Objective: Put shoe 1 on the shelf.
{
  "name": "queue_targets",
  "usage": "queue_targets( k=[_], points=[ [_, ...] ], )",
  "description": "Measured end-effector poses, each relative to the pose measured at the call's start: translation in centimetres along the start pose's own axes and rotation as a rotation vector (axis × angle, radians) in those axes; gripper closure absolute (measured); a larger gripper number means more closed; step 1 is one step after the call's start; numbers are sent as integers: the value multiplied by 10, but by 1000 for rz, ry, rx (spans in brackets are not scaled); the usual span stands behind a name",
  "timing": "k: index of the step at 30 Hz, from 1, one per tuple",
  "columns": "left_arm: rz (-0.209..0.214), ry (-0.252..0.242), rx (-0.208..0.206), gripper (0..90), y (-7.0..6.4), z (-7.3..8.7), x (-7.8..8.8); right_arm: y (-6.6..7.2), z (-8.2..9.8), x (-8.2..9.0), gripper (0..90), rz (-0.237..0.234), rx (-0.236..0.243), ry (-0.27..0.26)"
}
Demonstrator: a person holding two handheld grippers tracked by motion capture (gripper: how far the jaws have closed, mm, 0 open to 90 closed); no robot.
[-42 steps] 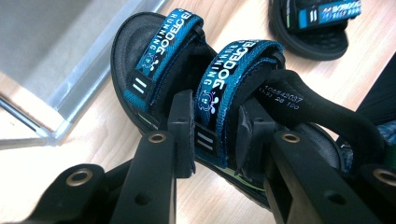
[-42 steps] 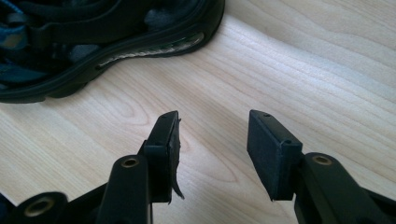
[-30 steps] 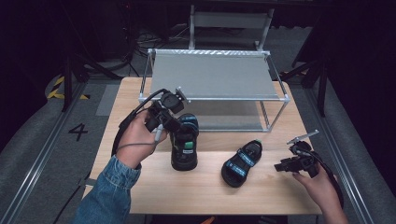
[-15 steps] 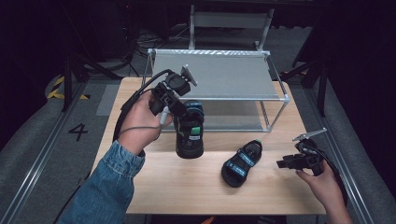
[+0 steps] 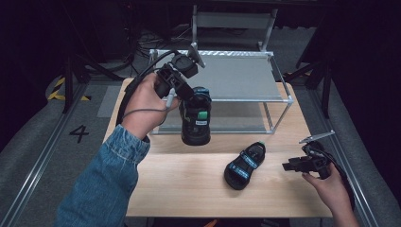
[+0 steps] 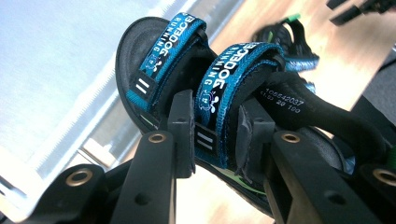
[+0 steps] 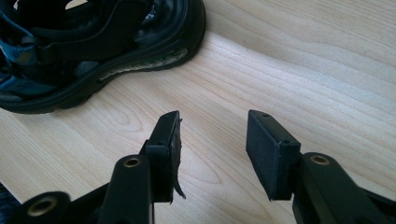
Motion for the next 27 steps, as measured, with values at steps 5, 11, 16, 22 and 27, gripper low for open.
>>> queue_targets(
  k=[5, 11, 16, 22, 27],
  points=[
    [-13, -23, 7, 715, 16, -10, -2, 1, 1, 0, 554, -3, -4, -3],
    [-42, -49, 10, 715, 36, -26, -8, 4, 6, 3, 556, -6, 1, -5],
    [-51, -58, 4, 715, 52, -44, -20, 1, 11, 4, 556, 6, -11, -7],
    [-44, -67, 6, 715, 67, -57, -37, -1, 13, 6, 556, 4, -19, -5],
    [-49, -49, -4, 715, 73, -64, -49, -2, 14, 6, 556, 3, -23, -6]
  ],
)
Point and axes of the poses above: each handheld gripper's, and its own axes: x roughly backward along the jaws, z roughly out of its underside, y roughly to its left, the point moved 3 cm from there along -x, roughly forward along the jaws, and after that the axes turned 13 degrees about -x, right-handed, at the moved point
